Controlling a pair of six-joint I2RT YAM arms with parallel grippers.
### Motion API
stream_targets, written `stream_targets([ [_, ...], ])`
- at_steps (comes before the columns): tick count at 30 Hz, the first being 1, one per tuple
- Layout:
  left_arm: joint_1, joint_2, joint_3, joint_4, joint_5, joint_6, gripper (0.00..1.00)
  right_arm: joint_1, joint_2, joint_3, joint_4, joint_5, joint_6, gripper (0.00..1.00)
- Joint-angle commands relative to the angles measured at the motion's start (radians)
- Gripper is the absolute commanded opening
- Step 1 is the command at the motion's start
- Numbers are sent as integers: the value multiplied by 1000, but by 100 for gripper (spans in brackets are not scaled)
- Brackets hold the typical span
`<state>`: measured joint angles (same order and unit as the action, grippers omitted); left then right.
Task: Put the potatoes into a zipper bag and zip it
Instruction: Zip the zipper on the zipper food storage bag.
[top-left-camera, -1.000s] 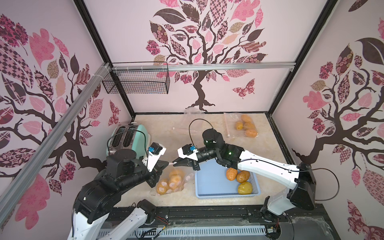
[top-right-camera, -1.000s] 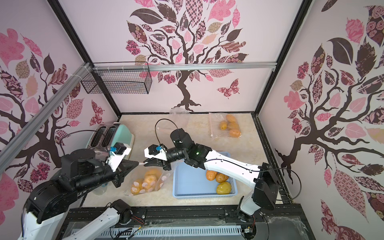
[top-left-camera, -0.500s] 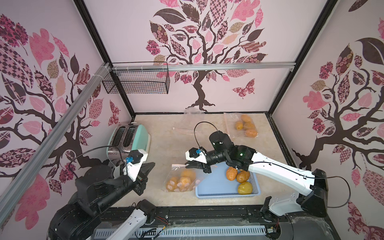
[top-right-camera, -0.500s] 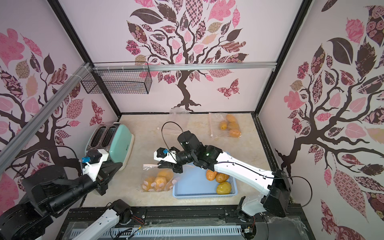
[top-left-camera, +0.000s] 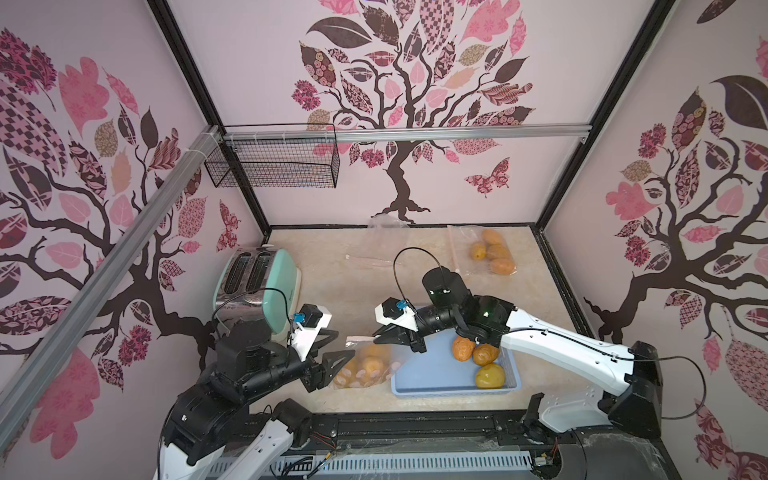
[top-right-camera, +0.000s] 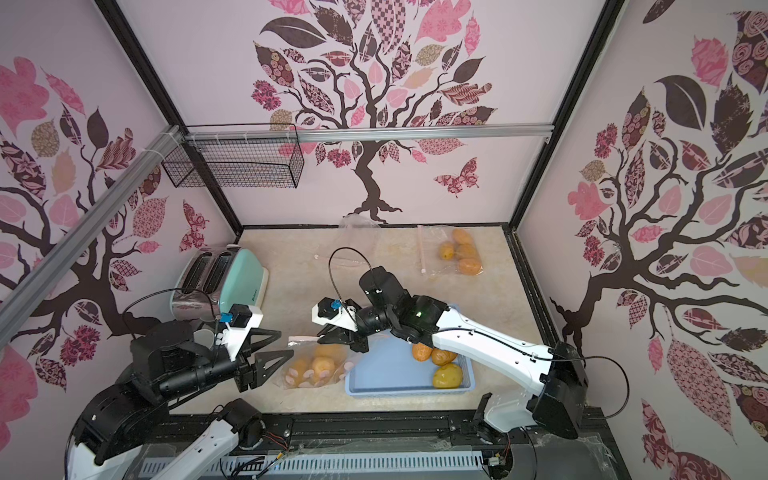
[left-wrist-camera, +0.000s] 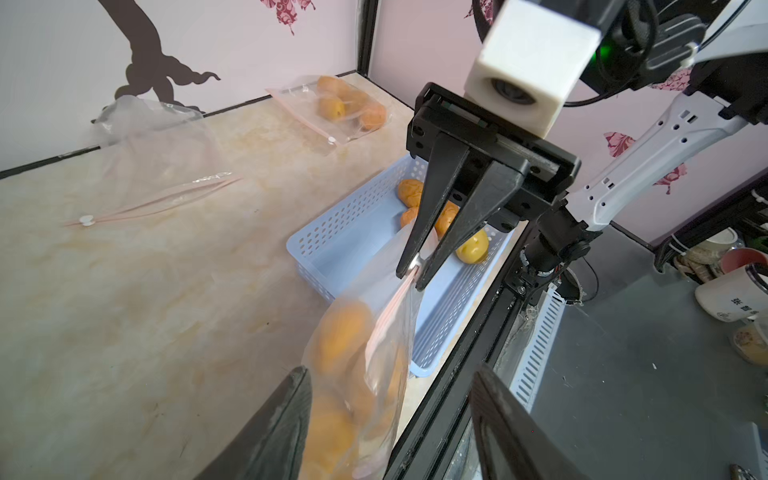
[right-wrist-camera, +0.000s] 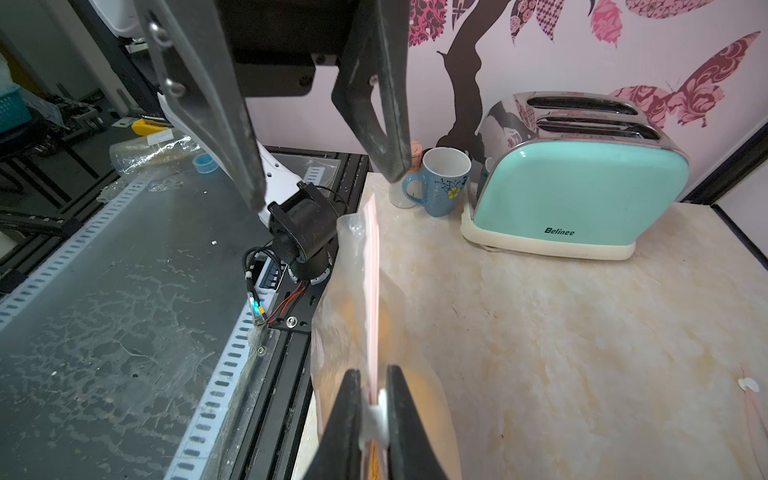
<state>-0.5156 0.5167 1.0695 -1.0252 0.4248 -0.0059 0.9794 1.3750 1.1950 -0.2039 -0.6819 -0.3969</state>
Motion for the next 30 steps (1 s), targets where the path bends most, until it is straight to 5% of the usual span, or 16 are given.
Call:
stream_targets([
  [1, 3, 15, -29, 82, 47, -10, 63, 0, -31, -7, 50, -50, 24, 0],
  [12, 4, 79, -49, 99, 92, 9, 57, 2, -33, -6, 78, -67, 28, 0],
  [16, 3, 97, -47, 99, 128, 19, 21, 1, -36, -3, 81, -61, 27, 0],
  [19, 4, 103, -46, 100, 124, 12, 21, 0, -36, -5, 88, -63, 33, 0],
  [24, 3, 106, -46, 99, 123, 12, 41, 1, -37, 2, 96, -59, 34, 0],
  [30, 4, 126, -43, 99, 135, 15, 18, 1, -35, 15, 96, -56, 35, 0],
])
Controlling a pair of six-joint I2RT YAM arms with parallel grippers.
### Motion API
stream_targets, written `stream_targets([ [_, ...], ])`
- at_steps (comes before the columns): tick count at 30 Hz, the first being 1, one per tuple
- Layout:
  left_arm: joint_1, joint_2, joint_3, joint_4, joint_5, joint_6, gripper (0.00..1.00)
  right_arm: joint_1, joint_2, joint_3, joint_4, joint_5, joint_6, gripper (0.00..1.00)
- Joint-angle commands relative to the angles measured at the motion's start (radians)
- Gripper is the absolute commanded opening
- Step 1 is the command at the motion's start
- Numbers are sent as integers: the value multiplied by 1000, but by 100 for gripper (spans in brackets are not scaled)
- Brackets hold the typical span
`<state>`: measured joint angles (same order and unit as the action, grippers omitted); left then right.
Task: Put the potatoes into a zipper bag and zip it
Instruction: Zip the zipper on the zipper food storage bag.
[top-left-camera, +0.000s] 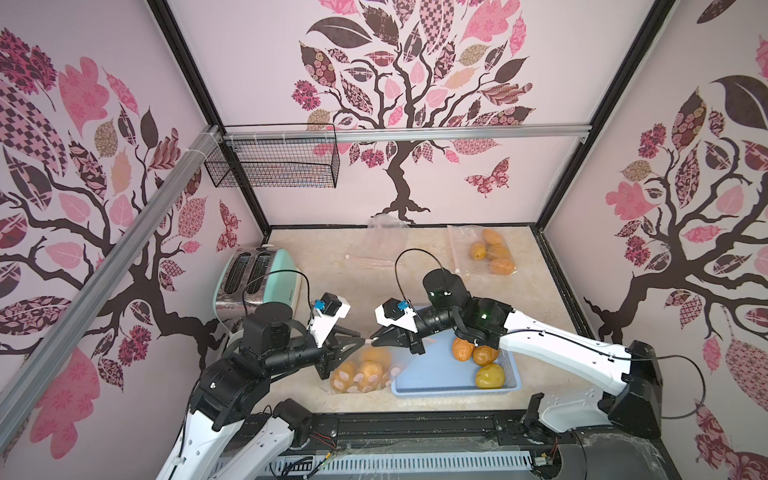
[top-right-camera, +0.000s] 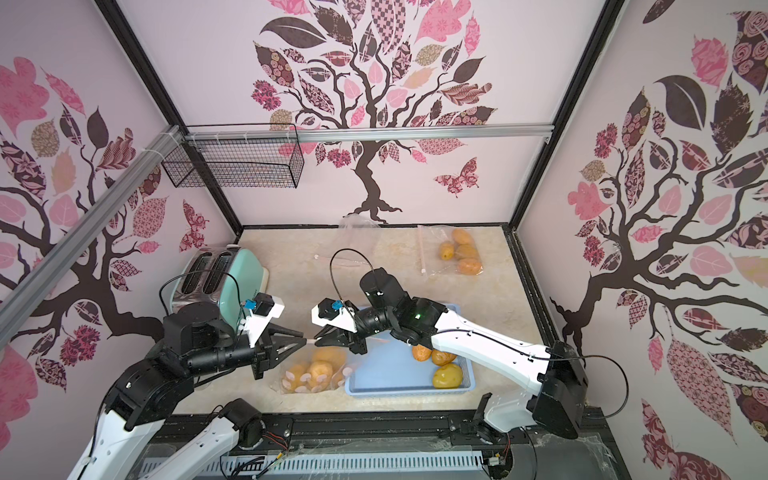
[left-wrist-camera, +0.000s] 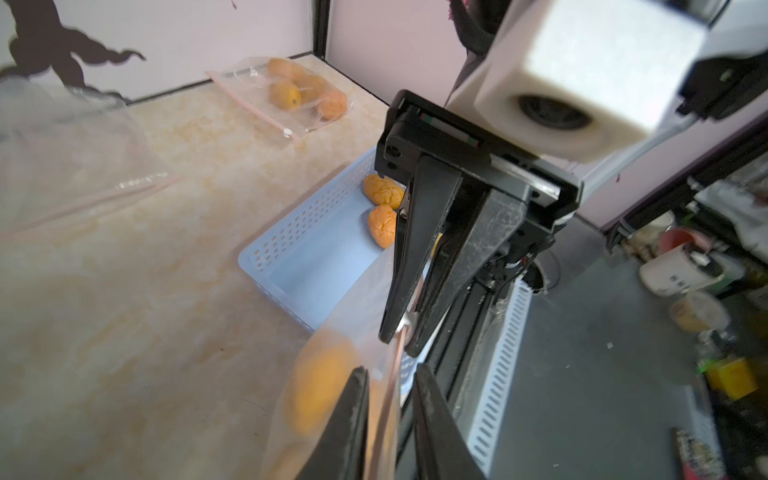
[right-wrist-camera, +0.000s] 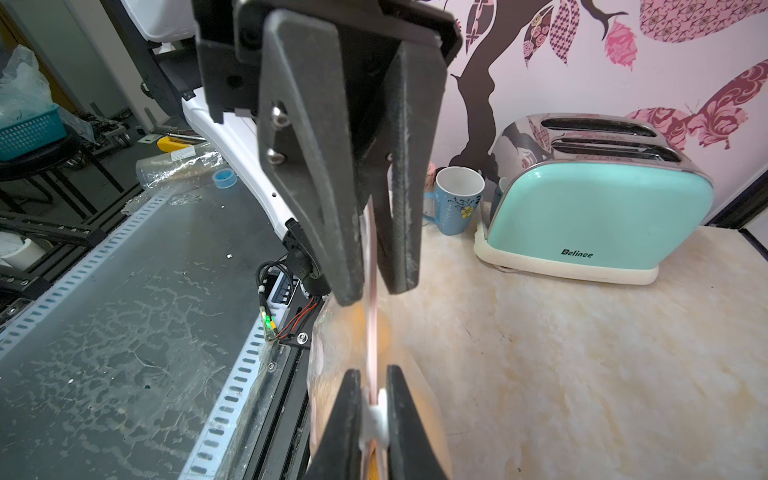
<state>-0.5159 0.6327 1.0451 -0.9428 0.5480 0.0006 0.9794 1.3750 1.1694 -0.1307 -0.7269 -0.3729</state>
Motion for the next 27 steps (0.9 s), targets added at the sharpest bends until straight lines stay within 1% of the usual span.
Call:
stream_targets([
  [1, 3, 11, -18, 13, 12, 9, 19, 0, -36, 42, 23, -10, 12, 0],
  [2, 4, 13, -17, 12, 13, 9, 25, 1, -37, 42, 27, -8, 13, 0],
  [3, 3, 12, -16, 12, 11, 8, 35, 1, -38, 44, 29, -7, 15, 0],
  [4, 5, 10, -17, 13, 10, 7, 37, 0, -37, 44, 29, -5, 14, 0],
  [9, 4, 10, -13, 10, 12, 8, 17, 1, -37, 49, 28, -1, 12, 0],
  [10, 4, 11, -14, 9, 11, 9, 16, 0, -38, 51, 28, -1, 11, 0],
  [11, 4, 16, -13, 9, 9, 6, 16, 1, -37, 52, 29, -1, 11, 0],
  [12, 3, 20, -10, 6, 6, 9, 20, 1, -38, 53, 31, -3, 12, 0],
  [13, 5, 24, -10, 3, 4, 9, 29, 1, -38, 54, 34, -2, 15, 0],
  [14, 4, 25, -10, 3, 6, 10, 31, 1, -39, 55, 35, -2, 15, 0],
  [15, 4, 27, -8, 1, 9, 10, 28, 1, -37, 57, 36, -2, 15, 0],
  [17, 3, 30, -5, -2, 10, 11, 15, 0, -39, 58, 33, -2, 12, 0],
  [20, 4, 30, -5, -2, 10, 12, 12, 1, -39, 62, 25, 5, 6, 0],
  [22, 5, 31, -5, -3, 13, 10, 0, 1, -43, 61, 26, 3, 8, 0],
  [26, 3, 39, 5, -13, 0, 12, 0, 1, -48, 53, 29, 14, 10, 0],
  [27, 4, 41, 14, -18, -11, 14, 0, 1, -49, 53, 29, 15, 11, 5],
])
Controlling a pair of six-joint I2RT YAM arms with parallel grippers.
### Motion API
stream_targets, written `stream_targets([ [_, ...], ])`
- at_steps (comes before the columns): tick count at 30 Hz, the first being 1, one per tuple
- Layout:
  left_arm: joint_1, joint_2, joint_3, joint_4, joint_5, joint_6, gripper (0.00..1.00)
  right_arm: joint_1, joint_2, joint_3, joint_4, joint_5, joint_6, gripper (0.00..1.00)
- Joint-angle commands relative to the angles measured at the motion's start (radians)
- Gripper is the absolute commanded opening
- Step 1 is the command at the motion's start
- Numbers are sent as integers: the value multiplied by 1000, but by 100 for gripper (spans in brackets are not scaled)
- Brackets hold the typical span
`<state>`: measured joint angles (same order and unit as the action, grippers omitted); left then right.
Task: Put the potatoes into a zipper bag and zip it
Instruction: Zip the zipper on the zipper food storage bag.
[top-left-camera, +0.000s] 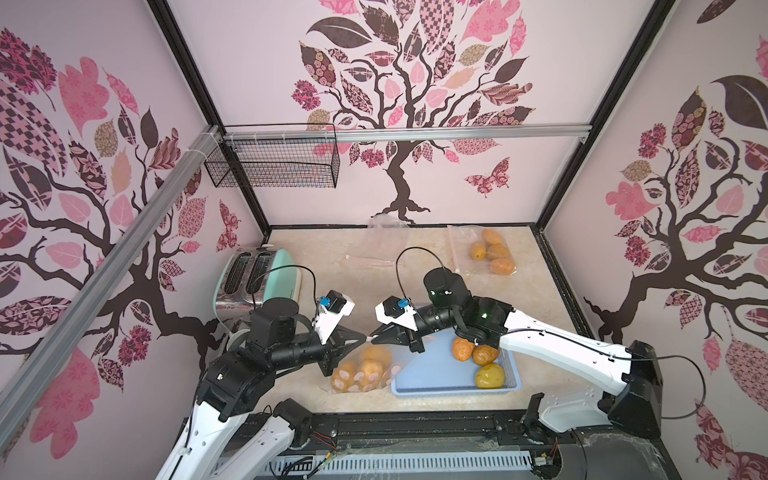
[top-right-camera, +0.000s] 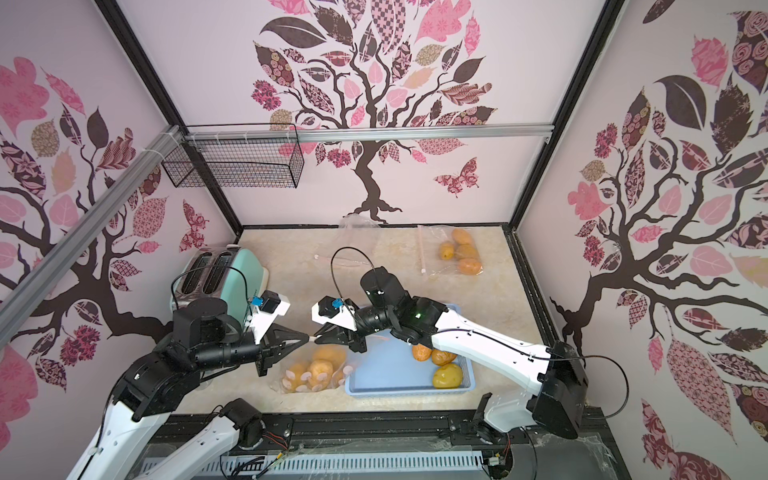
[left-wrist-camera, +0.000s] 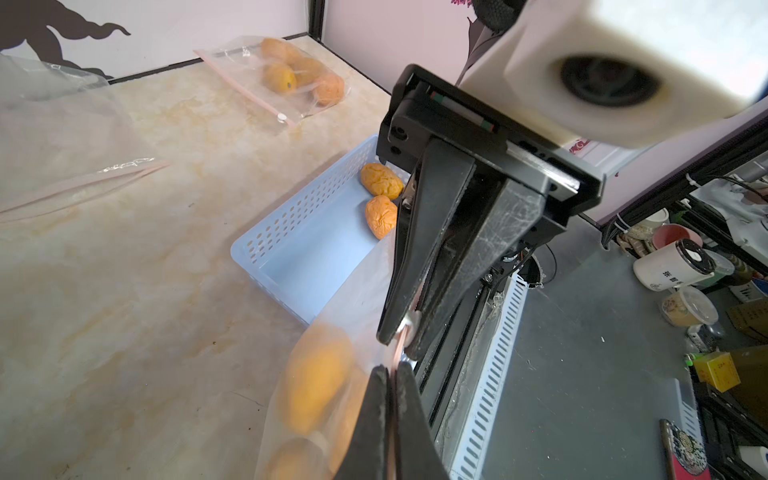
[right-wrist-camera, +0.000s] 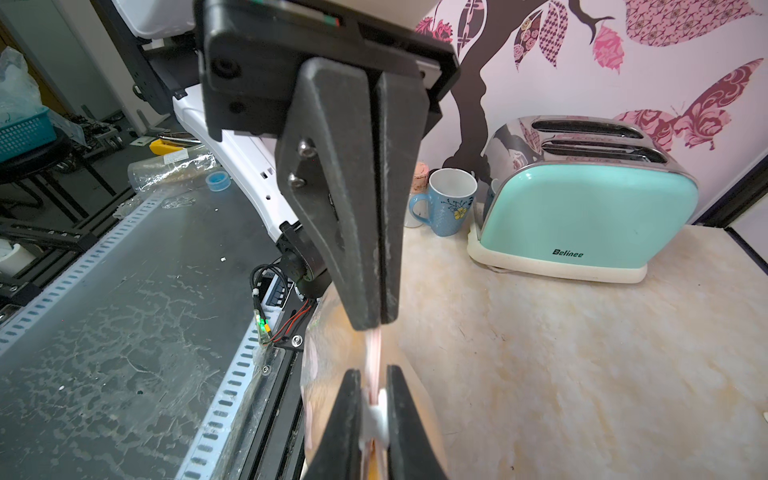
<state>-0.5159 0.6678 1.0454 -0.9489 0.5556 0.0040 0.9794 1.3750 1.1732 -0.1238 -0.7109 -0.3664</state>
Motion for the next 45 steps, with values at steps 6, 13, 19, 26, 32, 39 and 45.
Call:
stream_targets([
  [6, 3, 12, 71, -51, -47, 37, 0, 1, -83, 36, -3, 38, -14, 63],
  [13, 4, 31, 69, -44, -20, 40, 0, 1, -69, 80, -106, 67, -73, 57],
  [19, 3, 26, 64, -40, -23, 42, 0, 1, 1, 133, -180, 100, -122, 45],
  [26, 3, 26, 60, -36, -20, 41, 0, 2, 37, 138, -211, 74, -142, 43],
  [32, 3, 23, 59, -39, -19, 43, 0, 5, 65, 153, -228, 61, -154, 37],
  [39, 3, 23, 56, -39, -20, 44, 0, 7, 79, 164, -231, 18, -161, 31],
  [45, 3, 20, 50, -37, -24, 45, 0, 8, 78, 173, -231, 2, -158, 25],
])
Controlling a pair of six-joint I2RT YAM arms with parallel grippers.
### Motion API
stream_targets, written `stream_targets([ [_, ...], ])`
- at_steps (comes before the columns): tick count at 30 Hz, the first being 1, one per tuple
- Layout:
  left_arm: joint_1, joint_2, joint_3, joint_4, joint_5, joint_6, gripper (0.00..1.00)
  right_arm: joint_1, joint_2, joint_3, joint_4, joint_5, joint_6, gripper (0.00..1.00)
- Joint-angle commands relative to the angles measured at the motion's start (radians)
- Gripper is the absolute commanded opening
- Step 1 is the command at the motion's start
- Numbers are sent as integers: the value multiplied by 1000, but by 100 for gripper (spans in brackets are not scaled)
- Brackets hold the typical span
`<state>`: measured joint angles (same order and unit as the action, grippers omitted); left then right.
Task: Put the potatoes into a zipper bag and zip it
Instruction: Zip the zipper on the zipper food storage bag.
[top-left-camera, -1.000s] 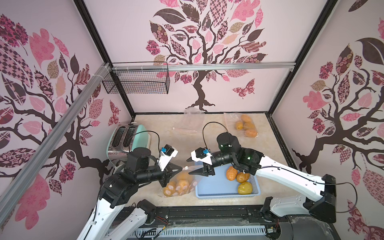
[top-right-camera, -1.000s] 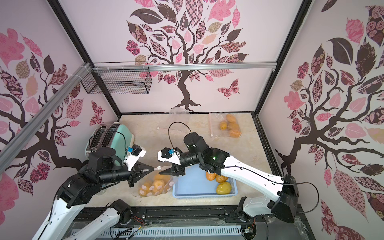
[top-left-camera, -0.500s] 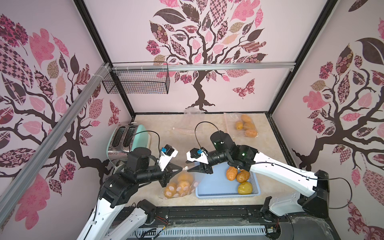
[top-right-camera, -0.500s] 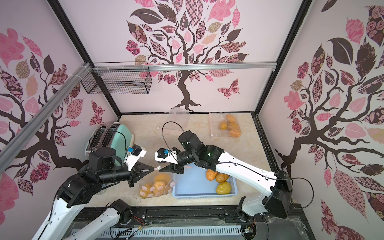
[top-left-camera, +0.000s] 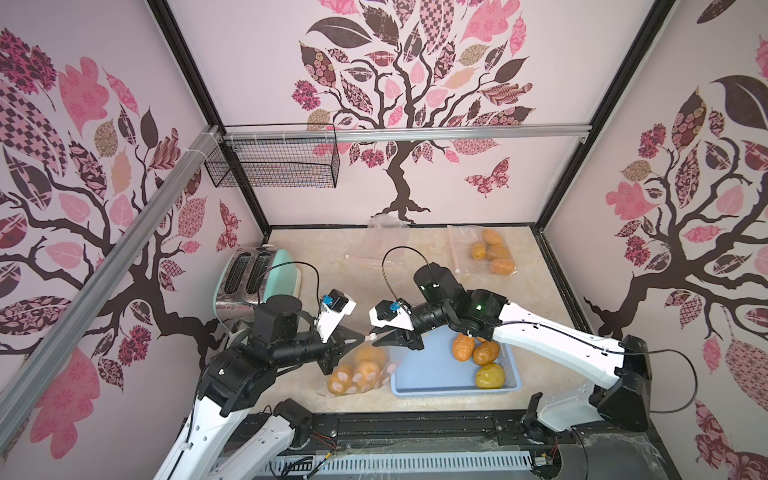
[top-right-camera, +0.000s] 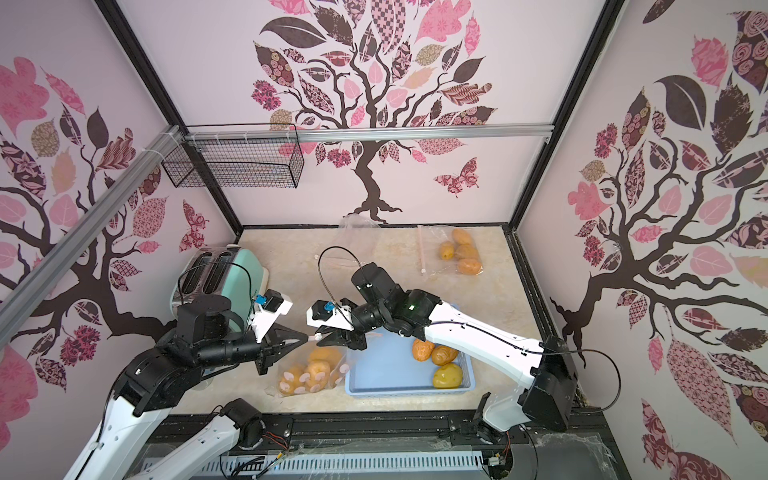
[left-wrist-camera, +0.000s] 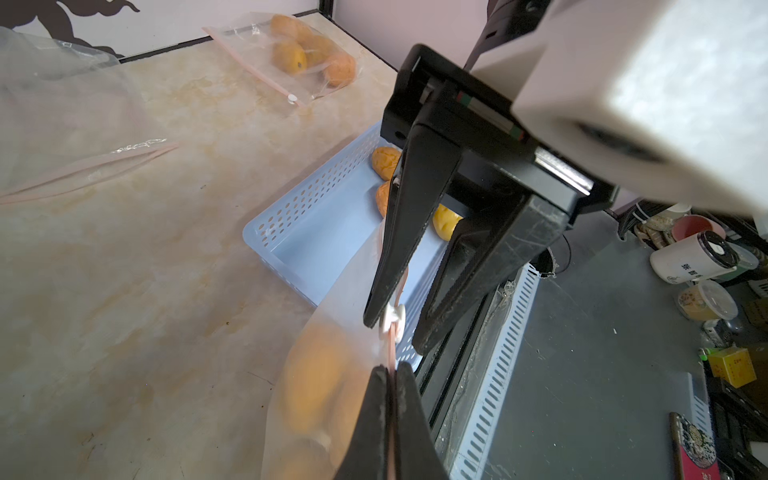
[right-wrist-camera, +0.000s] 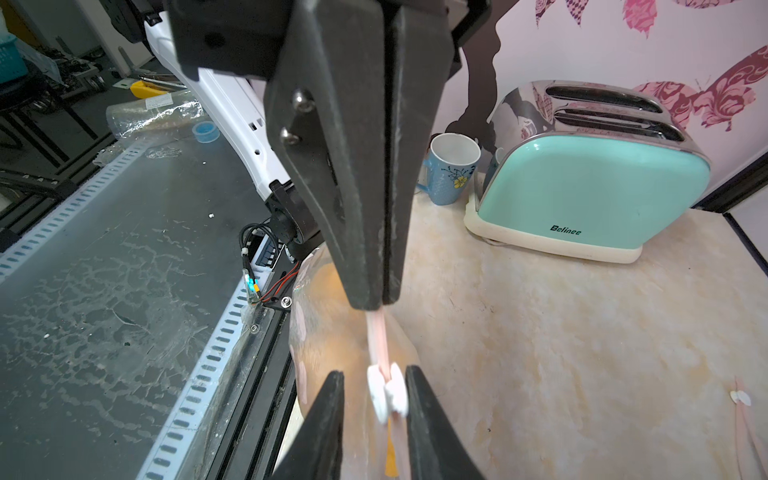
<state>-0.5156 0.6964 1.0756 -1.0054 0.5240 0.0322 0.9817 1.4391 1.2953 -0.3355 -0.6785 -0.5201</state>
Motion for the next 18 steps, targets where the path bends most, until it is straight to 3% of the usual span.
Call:
stream_targets([
  [1, 3, -6, 20, 19, 5, 17, 0, 6, 13, 50, -19, -33, -3, 23],
  [11, 3, -6, 30, 19, 6, 15, 0, 5, 15, 54, -23, -21, -4, 12],
  [13, 3, -4, 29, 17, 5, 15, 0, 6, 16, 53, -22, -17, -4, 13],
  [15, 3, 0, 31, 15, 8, 14, 0, 6, 17, 51, -19, -19, -1, 22],
  [18, 2, 0, 32, 14, 11, 15, 0, 6, 18, 49, -18, -15, -1, 24],
])
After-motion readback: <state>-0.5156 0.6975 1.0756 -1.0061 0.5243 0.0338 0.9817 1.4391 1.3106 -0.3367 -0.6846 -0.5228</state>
